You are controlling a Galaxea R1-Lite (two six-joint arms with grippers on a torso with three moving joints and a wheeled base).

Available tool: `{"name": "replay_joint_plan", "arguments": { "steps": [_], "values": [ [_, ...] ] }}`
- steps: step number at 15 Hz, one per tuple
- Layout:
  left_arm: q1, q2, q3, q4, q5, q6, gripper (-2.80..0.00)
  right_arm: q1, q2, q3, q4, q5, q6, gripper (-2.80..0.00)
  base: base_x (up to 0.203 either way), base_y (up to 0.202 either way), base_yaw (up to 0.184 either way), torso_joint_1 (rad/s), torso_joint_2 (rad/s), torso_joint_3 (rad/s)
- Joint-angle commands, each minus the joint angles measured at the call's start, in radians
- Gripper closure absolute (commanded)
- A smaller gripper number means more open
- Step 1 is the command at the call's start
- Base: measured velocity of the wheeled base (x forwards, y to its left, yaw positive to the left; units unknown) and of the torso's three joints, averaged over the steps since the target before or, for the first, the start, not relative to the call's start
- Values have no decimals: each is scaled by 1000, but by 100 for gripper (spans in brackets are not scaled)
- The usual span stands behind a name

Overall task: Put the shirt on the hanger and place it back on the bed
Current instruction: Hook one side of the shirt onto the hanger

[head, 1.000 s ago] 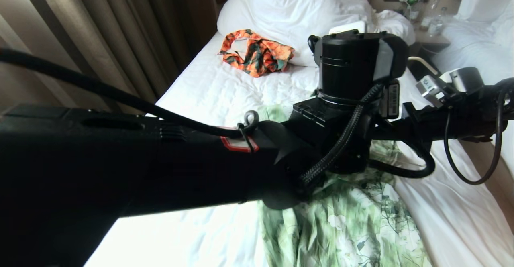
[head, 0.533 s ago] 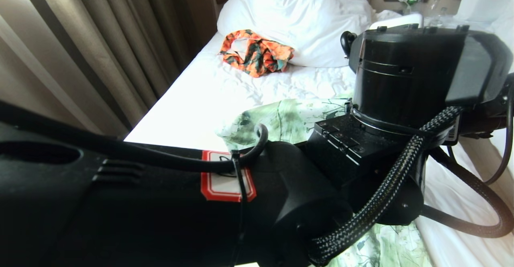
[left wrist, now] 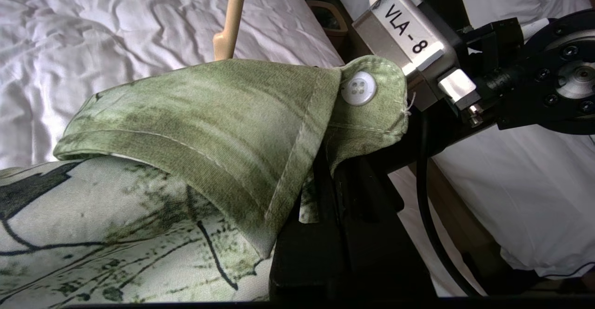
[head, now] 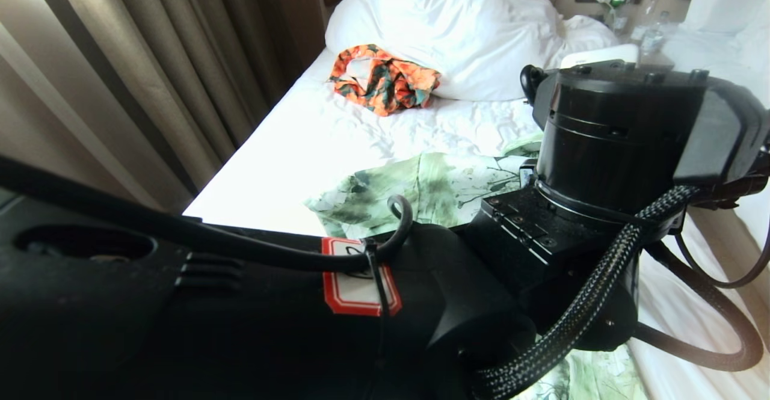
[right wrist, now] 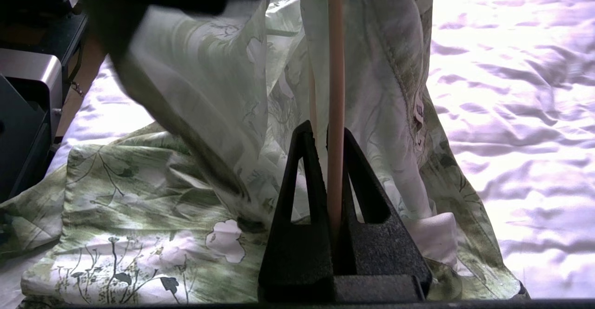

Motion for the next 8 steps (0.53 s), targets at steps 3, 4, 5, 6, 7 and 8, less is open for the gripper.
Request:
{"name": "replay_joint_plan", "arguments": {
  "steps": [3,4,5,6,7,8],
  "values": [
    [-25,-5,14,-2,7,4,-280,-2,-1,-7,2,9,-6,0,0,0,0,0,0,0],
    [-30,-9,26,-2,7,5,-280,-2,-1,-8,2,9,-6,0,0,0,0,0,0,0],
    [-40,-16,41,-2,7,4,-280,-4,1,-8,2,9,-6,0,0,0,0,0,0,0],
    [-51,-26,67,-3,6,4,-280,-5,5,-13,2,9,-6,0,0,0,0,0,0,0],
    [-65,-39,100,-4,4,3,-280,-5,10,-21,2,11,-6,0,0,0,0,0,0,0],
    [-78,-50,137,-8,2,2,-280,-5,13,-24,2,13,-5,0,0,0,0,0,0,0]
  ]
}}
